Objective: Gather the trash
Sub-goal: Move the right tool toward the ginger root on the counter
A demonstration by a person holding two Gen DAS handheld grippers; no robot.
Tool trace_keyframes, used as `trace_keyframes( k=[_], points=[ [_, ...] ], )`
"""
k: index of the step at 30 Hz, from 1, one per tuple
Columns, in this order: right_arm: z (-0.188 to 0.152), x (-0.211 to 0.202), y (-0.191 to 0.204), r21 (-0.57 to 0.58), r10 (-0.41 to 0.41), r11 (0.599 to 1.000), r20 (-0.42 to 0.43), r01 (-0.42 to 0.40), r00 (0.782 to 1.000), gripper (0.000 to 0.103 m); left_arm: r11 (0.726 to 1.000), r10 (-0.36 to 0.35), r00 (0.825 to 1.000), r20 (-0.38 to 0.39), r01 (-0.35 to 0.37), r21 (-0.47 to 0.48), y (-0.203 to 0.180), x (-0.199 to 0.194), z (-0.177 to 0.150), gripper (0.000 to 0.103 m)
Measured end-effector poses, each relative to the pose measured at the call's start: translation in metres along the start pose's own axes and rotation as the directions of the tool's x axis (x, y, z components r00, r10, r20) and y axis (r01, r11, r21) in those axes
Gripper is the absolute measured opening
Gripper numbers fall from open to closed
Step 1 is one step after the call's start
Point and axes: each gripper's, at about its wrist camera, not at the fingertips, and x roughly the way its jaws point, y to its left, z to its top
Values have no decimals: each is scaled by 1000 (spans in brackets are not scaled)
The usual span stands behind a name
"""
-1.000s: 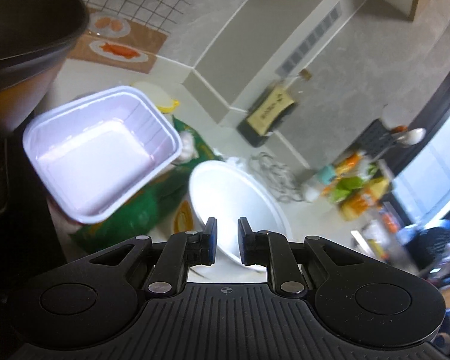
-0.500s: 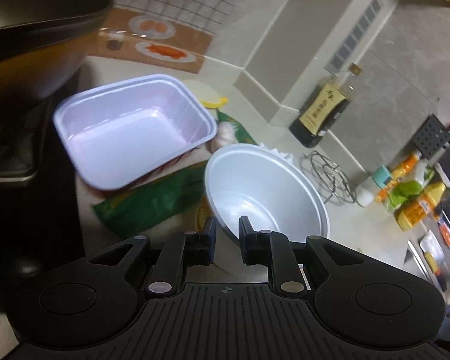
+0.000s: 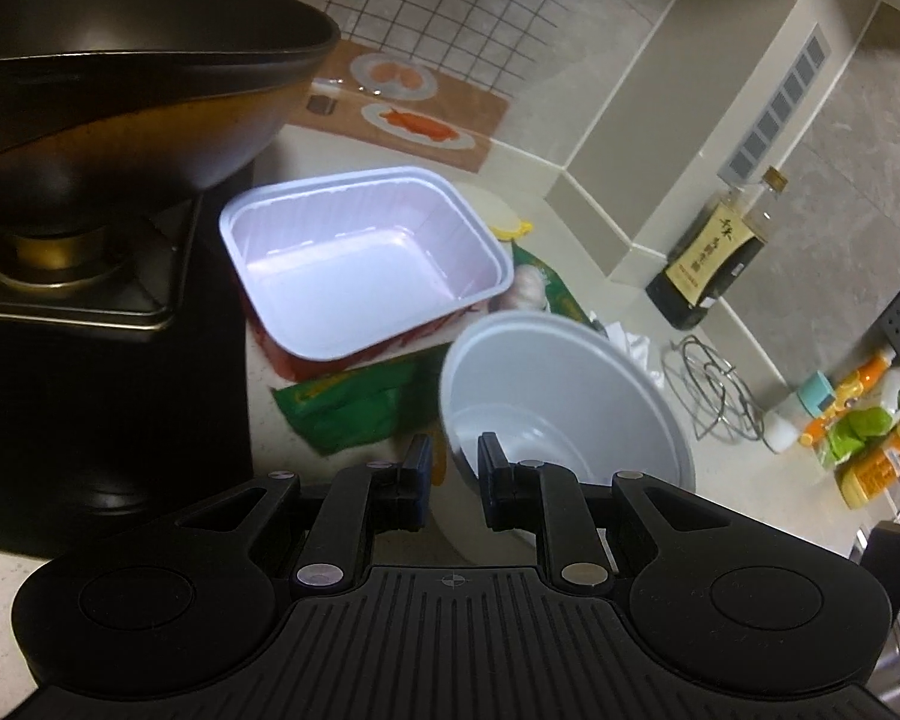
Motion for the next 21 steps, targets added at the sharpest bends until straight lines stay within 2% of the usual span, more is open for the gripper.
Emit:
trace_keyframes(
  k=[5, 10, 14, 18, 19, 20, 21],
  points=[
    [0, 6, -3, 5, -16, 1000, 3, 16, 1000, 103, 1000, -18, 1000, -9, 18, 21, -4, 6, 3, 19],
    [-2, 9, 2, -64, -60, 996, -10, 59, 998, 103, 1000, -24, 1000, -13, 24, 2, 5, 9, 2, 20],
    [3, 11, -2, 10, -139, 990, -29, 139, 990, 103, 1000, -20, 1000, -13, 20, -16, 14, 10, 7, 20],
    [8, 14, -3, -29, -107, 994, -68, 105, 992, 103, 999, -34, 999, -14, 34, -16, 16, 11, 11, 20],
    [9, 14, -2, -47, -87, 995, -77, 83, 993, 100, 999, -37, 999, -17, 36, -15, 16, 12, 11, 20],
    [9, 12, -1, -55, -81, 995, -69, 77, 994, 91, 999, -41, 999, -20, 41, -16, 16, 14, 11, 20],
    [9, 10, 1, -59, -79, 995, -52, 76, 996, 87, 999, -44, 999, -23, 44, -17, 16, 15, 12, 20]
  ],
)
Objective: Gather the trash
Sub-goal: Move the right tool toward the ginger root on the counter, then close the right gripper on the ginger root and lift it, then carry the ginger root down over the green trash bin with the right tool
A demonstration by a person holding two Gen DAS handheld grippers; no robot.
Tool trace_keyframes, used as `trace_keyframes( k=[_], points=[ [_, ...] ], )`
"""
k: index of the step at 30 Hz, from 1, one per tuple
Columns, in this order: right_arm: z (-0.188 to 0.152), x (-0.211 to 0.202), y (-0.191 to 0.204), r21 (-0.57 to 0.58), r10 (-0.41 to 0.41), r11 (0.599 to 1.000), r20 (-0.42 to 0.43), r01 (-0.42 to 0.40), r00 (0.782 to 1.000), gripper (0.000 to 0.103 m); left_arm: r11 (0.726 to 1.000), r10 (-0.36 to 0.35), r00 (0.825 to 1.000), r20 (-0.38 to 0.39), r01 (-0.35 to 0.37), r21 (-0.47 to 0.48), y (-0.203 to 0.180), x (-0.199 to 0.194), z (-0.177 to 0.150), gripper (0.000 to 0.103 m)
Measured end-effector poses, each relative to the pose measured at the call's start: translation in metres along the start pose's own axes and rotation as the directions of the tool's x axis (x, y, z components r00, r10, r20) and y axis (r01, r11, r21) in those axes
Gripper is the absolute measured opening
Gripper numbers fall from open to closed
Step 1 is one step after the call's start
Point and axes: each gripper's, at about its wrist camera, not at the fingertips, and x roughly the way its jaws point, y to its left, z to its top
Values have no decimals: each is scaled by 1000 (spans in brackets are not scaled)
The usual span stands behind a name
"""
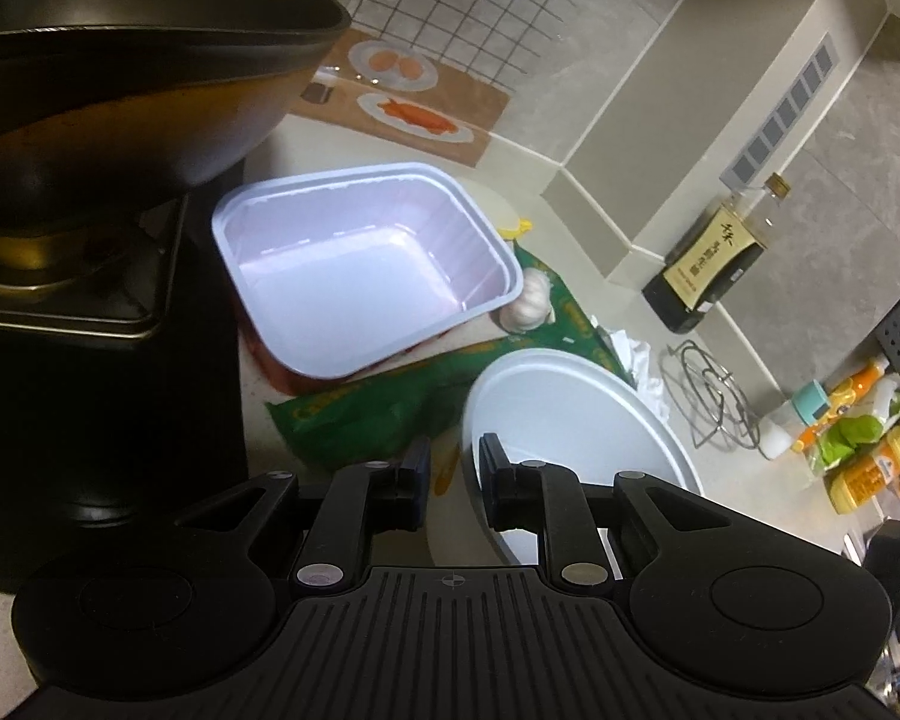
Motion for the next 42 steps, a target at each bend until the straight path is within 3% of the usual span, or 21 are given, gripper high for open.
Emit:
trace_keyframes(
  k=[7, 20, 23, 28, 32, 37, 42],
  points=[
    [-4, -8, 12, -43, -73, 996, 88, 77, 993, 59, 1000, -22, 999, -32, 22, 11, -3, 8, 0, 20],
    [-14, -31, -5, 71, -117, 991, 115, 110, 986, 58, 992, 27, 996, -80, -17, 125, -14, 27, -9, 22],
    [-13, -35, -6, 87, -125, 990, 127, 114, 984, 58, 987, 39, 995, -92, -24, 160, -16, 37, -9, 18],
    [-7, -44, -5, 86, -155, 986, 157, 142, 975, 58, 994, 4, 994, -109, 9, 113, -6, 37, -5, 13],
    [3, -66, -4, 89, -182, 982, 208, 167, 961, 58, 990, -6, 996, -91, 19, 143, -5, 26, -4, 13],
    [19, -97, 8, 71, -137, 990, 291, 122, 947, 58, 983, 3, 994, -108, 17, 183, -5, 15, -7, 13],
    [25, -107, 47, -22, 3, 1000, 307, 3, 952, 58, 981, 22, 993, -118, 1, 196, 4, 10, -7, 13]
  ],
)
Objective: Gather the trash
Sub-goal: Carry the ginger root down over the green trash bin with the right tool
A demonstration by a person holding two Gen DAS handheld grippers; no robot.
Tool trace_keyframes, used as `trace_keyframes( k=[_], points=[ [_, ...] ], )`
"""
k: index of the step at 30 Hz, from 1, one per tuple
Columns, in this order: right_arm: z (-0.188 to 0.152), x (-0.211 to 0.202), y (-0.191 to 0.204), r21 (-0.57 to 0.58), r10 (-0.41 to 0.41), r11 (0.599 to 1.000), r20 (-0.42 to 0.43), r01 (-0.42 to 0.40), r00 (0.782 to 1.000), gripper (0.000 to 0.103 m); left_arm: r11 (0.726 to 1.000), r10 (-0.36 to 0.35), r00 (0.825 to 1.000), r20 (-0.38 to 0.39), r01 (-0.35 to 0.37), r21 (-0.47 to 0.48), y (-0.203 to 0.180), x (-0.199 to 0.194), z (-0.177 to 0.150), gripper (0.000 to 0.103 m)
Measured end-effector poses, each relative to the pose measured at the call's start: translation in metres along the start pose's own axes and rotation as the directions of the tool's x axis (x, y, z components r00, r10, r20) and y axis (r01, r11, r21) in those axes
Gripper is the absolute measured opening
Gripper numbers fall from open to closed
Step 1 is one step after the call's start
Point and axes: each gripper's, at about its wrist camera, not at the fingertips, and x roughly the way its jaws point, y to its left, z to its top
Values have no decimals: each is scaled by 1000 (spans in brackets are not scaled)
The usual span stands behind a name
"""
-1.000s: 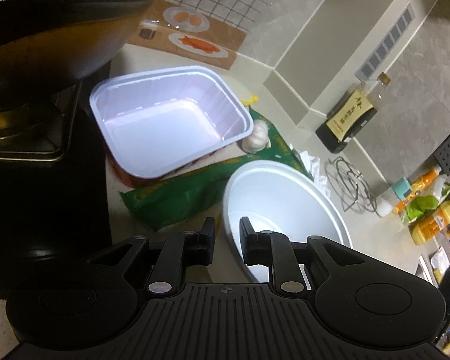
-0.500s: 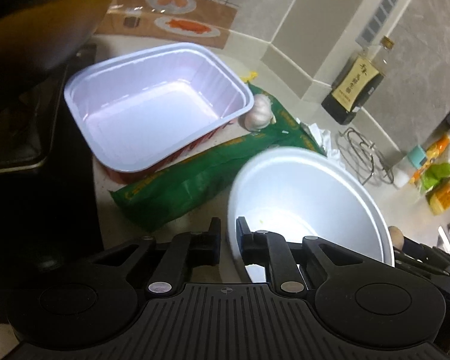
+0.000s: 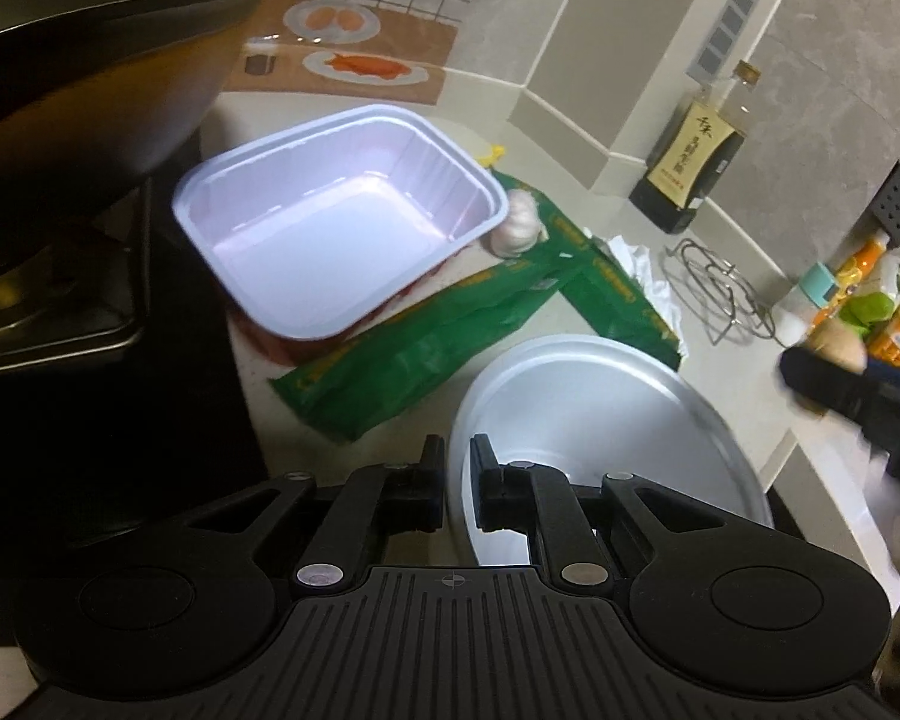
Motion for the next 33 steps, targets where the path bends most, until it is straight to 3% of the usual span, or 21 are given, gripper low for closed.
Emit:
trace_keyframes(
  k=[5, 12, 16, 21, 25, 28, 31, 33],
  points=[
    [-12, 13, 43, -75, 96, 992, -64, -101, 993, 58, 1000, 6, 1000, 0, -6, -6, 9, -5, 0, 13],
    [-16, 15, 57, -47, 95, 994, -81, -99, 992, 58, 999, -45, 999, -31, 44, -28, 18, 0, -1, 13],
    [-12, -3, 40, 26, 32, 999, -30, -31, 999, 58, 996, -81, 996, -47, 80, -25, 17, 8, 1, 11],
    [-18, -51, -3, 159, -152, 977, 55, 142, 987, 58, 979, -156, 987, -30, 158, 128, -25, 5, 19, 11],
    [-47, -92, -41, 263, -370, 899, 33, 349, 929, 58, 921, -256, 963, -86, 270, 280, -78, 7, 8, 11],
    [-80, -116, -66, 319, -486, 820, -52, 475, 873, 58, 853, -315, 925, -211, 373, 365, -124, 26, -24, 11],
    [-120, -135, -88, 359, -561, 728, -176, 584, 809, 58, 806, -302, 877, -374, 444, 391, -159, 66, -72, 11],
    [-150, -146, -99, 377, -581, 674, -260, 635, 771, 58, 787, -255, 849, -463, 460, 410, -175, 100, -112, 11]
  ],
)
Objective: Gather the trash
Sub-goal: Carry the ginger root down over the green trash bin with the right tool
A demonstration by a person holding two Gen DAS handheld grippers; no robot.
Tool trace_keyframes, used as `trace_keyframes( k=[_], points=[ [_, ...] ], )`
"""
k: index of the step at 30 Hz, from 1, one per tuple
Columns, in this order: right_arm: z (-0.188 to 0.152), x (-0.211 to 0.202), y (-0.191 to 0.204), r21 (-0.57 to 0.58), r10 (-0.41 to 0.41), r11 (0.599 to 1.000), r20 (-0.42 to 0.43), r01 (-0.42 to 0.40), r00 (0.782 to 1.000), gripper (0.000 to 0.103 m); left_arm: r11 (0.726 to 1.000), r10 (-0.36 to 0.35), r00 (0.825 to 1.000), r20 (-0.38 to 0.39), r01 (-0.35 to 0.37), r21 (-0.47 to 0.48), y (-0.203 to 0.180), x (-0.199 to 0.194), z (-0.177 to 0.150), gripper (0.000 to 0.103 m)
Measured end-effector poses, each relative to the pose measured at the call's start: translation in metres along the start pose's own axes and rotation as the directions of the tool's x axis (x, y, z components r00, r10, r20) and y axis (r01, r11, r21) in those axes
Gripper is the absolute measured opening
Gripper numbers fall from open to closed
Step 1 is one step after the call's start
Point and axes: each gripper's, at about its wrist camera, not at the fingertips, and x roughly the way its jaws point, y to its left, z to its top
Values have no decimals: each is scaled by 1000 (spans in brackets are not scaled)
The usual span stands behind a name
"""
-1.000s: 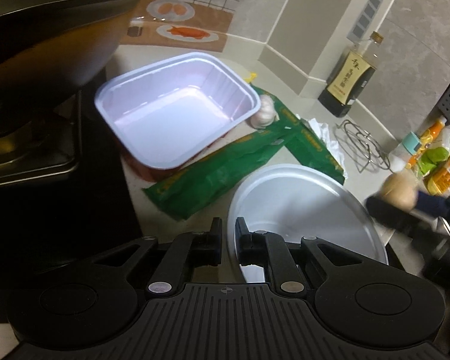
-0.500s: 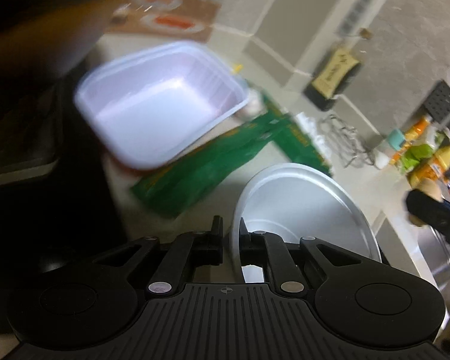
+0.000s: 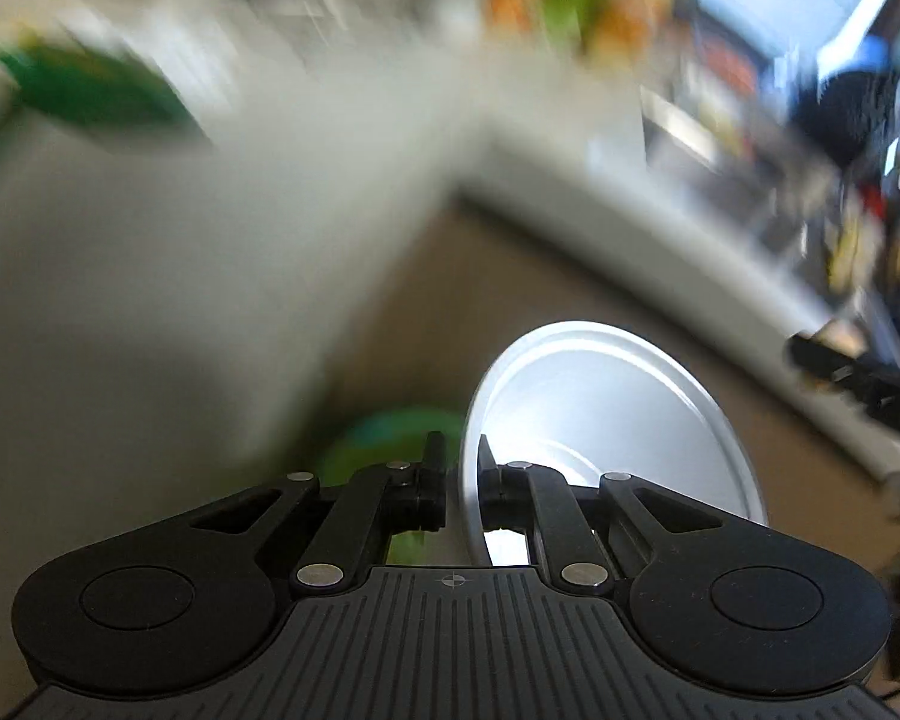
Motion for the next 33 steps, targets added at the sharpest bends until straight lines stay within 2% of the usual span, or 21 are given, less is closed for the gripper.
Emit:
trace_keyframes(
  k=[2, 5, 8, 11, 14, 16, 17, 20, 23, 26, 28, 33],
  points=[
    [-24, 9, -20, 22, -62, 998, -69, 64, 996, 58, 999, 35, 992, -123, -36, 1, -5, 60, -19, 11],
    [-64, 30, -42, 32, -133, 989, -190, 142, 973, 58, 992, 94, 961, -260, -111, -53, -2, 140, -46, 12],
    [-103, 57, -64, 53, -130, 987, -316, 155, 940, 58, 982, 149, 940, -306, -178, -70, 3, 203, -62, 12],
    [-137, 86, -78, 76, -90, 988, -419, 133, 904, 58, 975, 144, 938, -316, -190, -119, 15, 258, -71, 14],
    [-166, 119, -81, 31, -72, 995, -487, 100, 870, 58, 971, 161, 924, -346, -211, -112, 21, 296, -77, 28],
    [-178, 138, -78, 3, -50, 998, -513, 60, 857, 58, 968, 184, 914, -361, -233, -97, 25, 308, -81, 38],
    [-182, 147, -75, -13, -44, 999, -523, 44, 851, 58, 967, 184, 911, -368, -235, -100, 28, 311, -84, 39],
    [-185, 166, -67, -53, -41, 998, -536, 15, 843, 58, 967, 142, 918, -372, -208, -145, 36, 307, -90, 37],
    [-182, 180, -62, -64, -17, 998, -525, -19, 851, 58, 974, 104, 937, -334, -165, -158, 43, 296, -97, 37],
    [-182, 196, -52, -101, -24, 994, -528, -35, 849, 58, 976, 73, 929, -362, -142, -166, 52, 300, -103, 37],
    [-182, 203, -46, -99, -19, 994, -535, -41, 844, 58, 974, 86, 926, -366, -156, -165, 53, 301, -105, 37],
    [-190, 232, -26, -40, 70, 993, -590, -115, 805, 58, 959, 96, 935, -341, -178, -219, 61, 253, -114, 37]
  ],
)
